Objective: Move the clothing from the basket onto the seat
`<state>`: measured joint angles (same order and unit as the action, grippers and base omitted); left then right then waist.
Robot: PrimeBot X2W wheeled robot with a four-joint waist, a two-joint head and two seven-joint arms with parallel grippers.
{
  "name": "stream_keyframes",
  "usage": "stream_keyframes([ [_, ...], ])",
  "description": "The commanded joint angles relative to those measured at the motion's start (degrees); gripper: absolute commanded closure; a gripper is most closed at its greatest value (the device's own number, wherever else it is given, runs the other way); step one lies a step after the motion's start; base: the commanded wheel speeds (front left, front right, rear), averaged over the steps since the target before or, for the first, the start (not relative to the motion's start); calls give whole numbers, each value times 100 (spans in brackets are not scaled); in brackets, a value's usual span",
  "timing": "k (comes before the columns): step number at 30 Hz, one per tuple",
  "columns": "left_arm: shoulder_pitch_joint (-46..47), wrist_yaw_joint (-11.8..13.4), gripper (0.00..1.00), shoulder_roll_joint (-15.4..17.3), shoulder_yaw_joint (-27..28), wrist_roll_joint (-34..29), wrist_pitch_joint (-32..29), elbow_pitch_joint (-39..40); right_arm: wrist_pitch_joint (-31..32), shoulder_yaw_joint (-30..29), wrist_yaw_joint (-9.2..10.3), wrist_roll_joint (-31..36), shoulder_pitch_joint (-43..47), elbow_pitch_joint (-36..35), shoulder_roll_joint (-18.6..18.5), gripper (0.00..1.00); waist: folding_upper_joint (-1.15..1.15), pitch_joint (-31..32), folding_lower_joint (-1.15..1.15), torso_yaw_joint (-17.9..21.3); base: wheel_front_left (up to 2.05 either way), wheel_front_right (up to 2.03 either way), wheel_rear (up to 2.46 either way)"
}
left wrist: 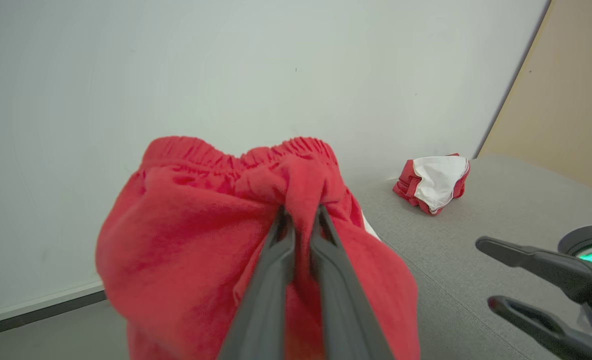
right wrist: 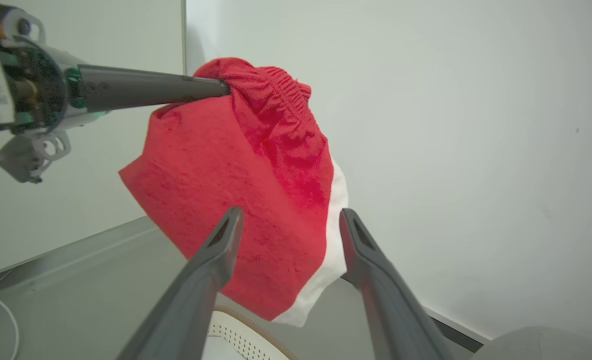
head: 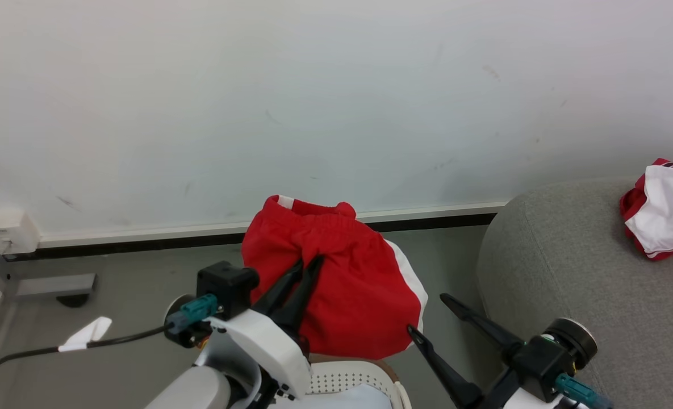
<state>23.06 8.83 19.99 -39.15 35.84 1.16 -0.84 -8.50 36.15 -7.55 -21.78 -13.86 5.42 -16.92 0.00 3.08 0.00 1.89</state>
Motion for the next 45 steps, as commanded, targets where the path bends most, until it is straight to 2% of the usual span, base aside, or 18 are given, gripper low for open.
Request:
stream_keyframes([
  [1, 16, -30, 100, -21, -15, -51, 17, 18, 39, 254, 13, -162, -281, 55, -106, 0, 0, 3, 0, -19, 0, 0, 0],
  [7, 100, -91, 100, -94, -131, -49, -38, 41, 69, 1116, 13, -546, -1123, 500, -152, 0, 0, -3, 0, -95, 0, 0, 0],
  [16, 139, -223, 100, -237, -277, 96, -110, 25, -179, 2132, 13, -1431, -2062, 1596, 351, 0, 0, 36, 0, -164, 0, 0, 0],
  [17, 160, -240, 100, -259, -291, 112, -121, -3, -292, 2354, 14, -1687, -2258, 1886, 467, 85, 0, 52, 0, -196, 0, 0, 0],
  [18, 167, -249, 100, -284, -296, 132, -122, -17, -348, 2429, 13, -1799, -2321, 2016, 527, 100, 0, 58, 0, -211, 0, 0, 0],
  [22, 174, -244, 100, -301, -293, 169, -107, -95, -547, 2697, 14, -2212, -2526, 2313, 650, 100, 0, 73, 0, -250, 0, 0, 0],
  [29, 138, -175, 100, -236, -262, 142, -66, -160, -666, 2855, 14, -2502, -2661, 2490, 574, 100, 0, 56, 0, -248, 0, 0, 0],
  [30, 129, -150, 85, -230, -258, 130, -52, -164, -674, 2861, 13, -2536, -2668, 2497, 555, 100, 0, 52, 0, -242, 0, 0, 0],
  [31, 119, -135, 53, -221, -257, 118, -53, -172, -668, 2847, 13, -2551, -2684, 2489, 535, 100, 0, 48, 0, -235, 0, 0, 0],
  [32, 106, -128, 11, -212, -258, 108, -44, -181, -672, 2783, 13, -2545, -2699, 2453, 517, 100, 0, 43, 0, -228, 0, 0, 0],
  [33, 94, -118, 0, -202, -263, 102, -33, -194, -673, 2740, 13, -2531, -2693, 2416, 501, 100, 0, 40, 0, -222, 0, 0, 0],
  [45, -41, -78, 0, -132, -316, 94, 2, -269, -677, 2101, 13, -2221, -2451, 2183, 263, 100, 0, 47, 0, -193, 0, 0, 0],
])
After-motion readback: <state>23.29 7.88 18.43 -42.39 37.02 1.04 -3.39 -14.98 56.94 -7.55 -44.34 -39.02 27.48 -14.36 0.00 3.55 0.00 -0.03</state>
